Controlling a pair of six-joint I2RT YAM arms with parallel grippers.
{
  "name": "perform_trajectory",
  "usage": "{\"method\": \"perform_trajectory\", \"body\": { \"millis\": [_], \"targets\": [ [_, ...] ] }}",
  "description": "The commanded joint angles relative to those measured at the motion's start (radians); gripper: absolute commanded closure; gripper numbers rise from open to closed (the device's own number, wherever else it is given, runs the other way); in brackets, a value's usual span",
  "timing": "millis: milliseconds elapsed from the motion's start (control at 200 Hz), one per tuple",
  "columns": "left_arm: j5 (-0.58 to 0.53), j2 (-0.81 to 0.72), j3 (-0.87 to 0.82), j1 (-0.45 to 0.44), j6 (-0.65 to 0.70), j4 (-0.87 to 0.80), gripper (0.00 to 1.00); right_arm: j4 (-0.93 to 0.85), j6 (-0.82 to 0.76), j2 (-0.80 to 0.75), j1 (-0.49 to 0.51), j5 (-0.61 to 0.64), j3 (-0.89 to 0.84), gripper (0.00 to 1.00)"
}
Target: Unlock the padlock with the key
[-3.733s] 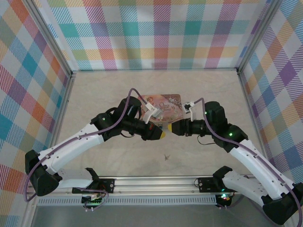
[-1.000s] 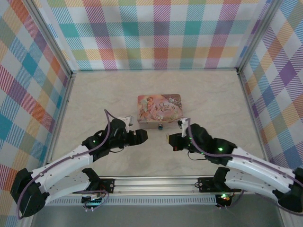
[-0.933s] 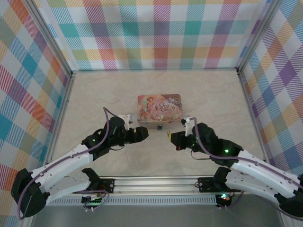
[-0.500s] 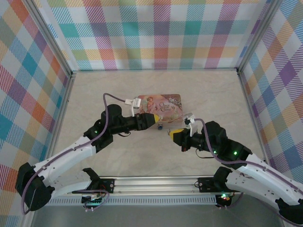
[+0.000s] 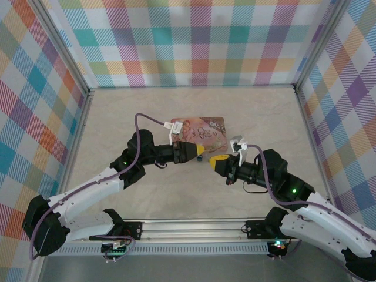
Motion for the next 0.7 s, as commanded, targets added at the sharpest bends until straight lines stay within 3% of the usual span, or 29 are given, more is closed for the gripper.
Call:
{"method": "perform_trajectory", "body": {
  "millis": [0,245,535,695],
  "targets": [
    [0.032,0.008,0.004,-0.024,0.004,0.066,0.58,0.062,0.020,-0.011,-0.009,-0.036,0.024,1.00],
    [0.041,0.013,0.007,-0.052,0.014,0.100,0.59,0.088,0.049,-0.009,-0.029,-0.058,0.012,1.00],
    [0.036,0.011,0.004,-0.062,0.026,0.093,0.74,0.106,0.074,0.005,-0.049,-0.102,0.002,1.00],
    [0.031,0.008,0.006,-0.063,0.033,0.087,0.75,0.108,0.090,0.012,-0.063,-0.127,-0.001,1.00]
  ]
}}
